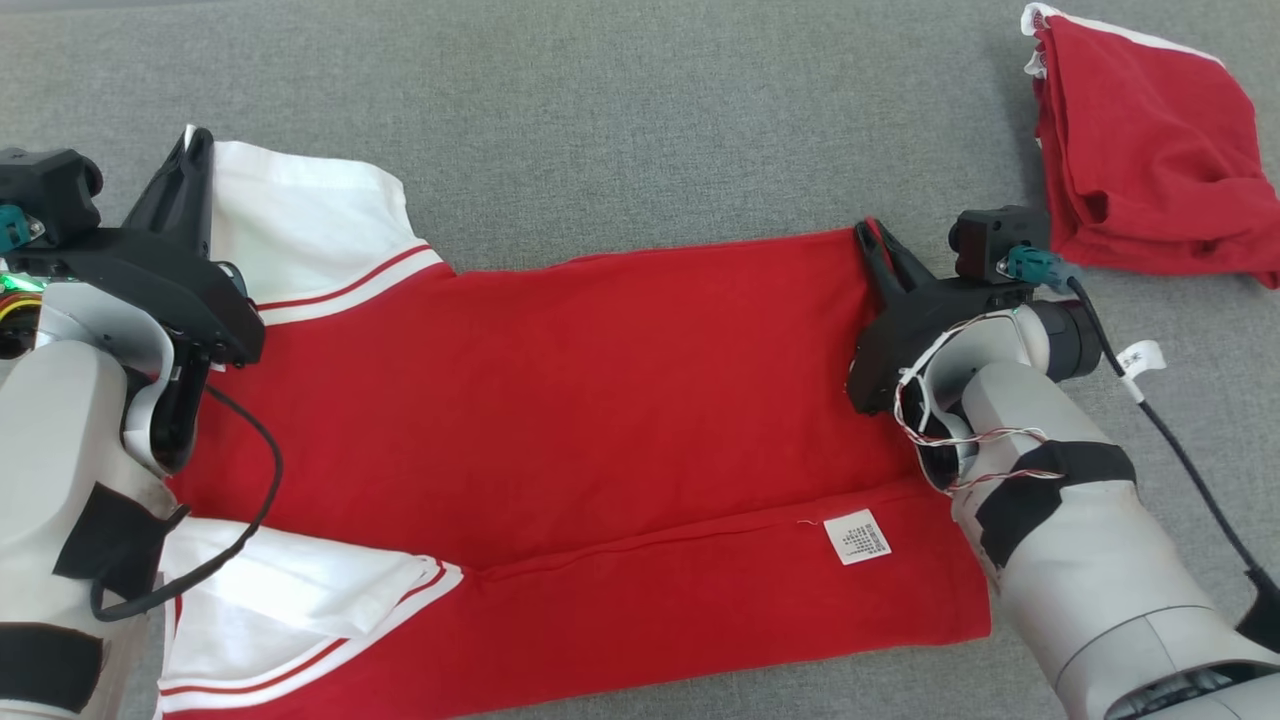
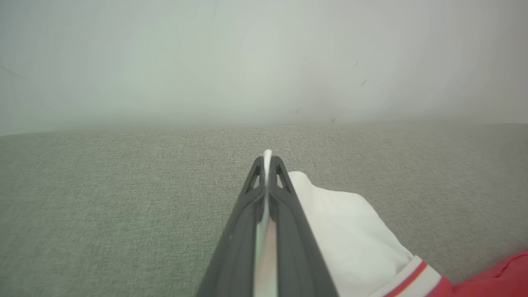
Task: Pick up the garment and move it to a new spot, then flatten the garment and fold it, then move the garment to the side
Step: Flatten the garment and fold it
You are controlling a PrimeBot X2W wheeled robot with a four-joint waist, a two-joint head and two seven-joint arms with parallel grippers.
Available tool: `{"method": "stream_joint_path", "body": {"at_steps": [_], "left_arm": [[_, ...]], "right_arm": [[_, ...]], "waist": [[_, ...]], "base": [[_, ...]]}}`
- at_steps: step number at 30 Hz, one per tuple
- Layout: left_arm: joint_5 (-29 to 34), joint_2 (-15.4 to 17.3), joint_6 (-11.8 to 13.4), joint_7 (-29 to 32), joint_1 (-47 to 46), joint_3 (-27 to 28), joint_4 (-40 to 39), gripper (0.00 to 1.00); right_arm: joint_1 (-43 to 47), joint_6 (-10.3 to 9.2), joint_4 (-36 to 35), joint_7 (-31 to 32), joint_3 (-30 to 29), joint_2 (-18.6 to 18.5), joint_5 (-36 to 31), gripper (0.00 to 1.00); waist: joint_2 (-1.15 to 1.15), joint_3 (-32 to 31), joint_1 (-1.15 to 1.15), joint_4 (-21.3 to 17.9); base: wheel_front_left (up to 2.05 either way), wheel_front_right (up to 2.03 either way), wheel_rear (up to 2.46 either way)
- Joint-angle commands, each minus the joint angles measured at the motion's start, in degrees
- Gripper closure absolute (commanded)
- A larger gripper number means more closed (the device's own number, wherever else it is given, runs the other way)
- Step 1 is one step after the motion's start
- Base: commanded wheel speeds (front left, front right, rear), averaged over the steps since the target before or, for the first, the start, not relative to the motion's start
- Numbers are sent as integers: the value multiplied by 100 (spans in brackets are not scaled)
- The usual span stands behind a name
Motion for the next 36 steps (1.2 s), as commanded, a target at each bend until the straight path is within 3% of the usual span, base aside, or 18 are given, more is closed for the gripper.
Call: {"method": "stream_joint_path", "body": {"at_steps": [1, 16, 25, 30, 36], "left_arm": [[-24, 6, 6, -30, 16, -18, -9, 100], [-241, -5, 6, -492, -27, -98, -44, 100], [-549, 47, 33, -936, 1302, 33, -1198, 100], [-674, -101, 205, -1015, 2748, 244, -2493, 100], [-580, -451, 396, -1027, 3972, 411, -3470, 100]], "right_arm": [[-25, -13, 47, -115, -22, 31, 18, 100], [-255, -13, 205, -682, -368, -79, -129, 100], [1064, -13, -1257, -677, -430, -299, -25, 100], [2172, -13, -2234, -678, -424, -558, 139, 100], [3124, -13, -3043, -678, -605, -638, 367, 100]], "waist": [[0, -2, 0, -11], [0, -321, 0, 156], [0, -738, 0, 248], [0, -999, 0, 461], [0, -1201, 0, 642]], "base": [[0, 0, 0], [0, 0, 0], [0, 0, 0], [0, 0, 0], [0, 0, 0]]}}
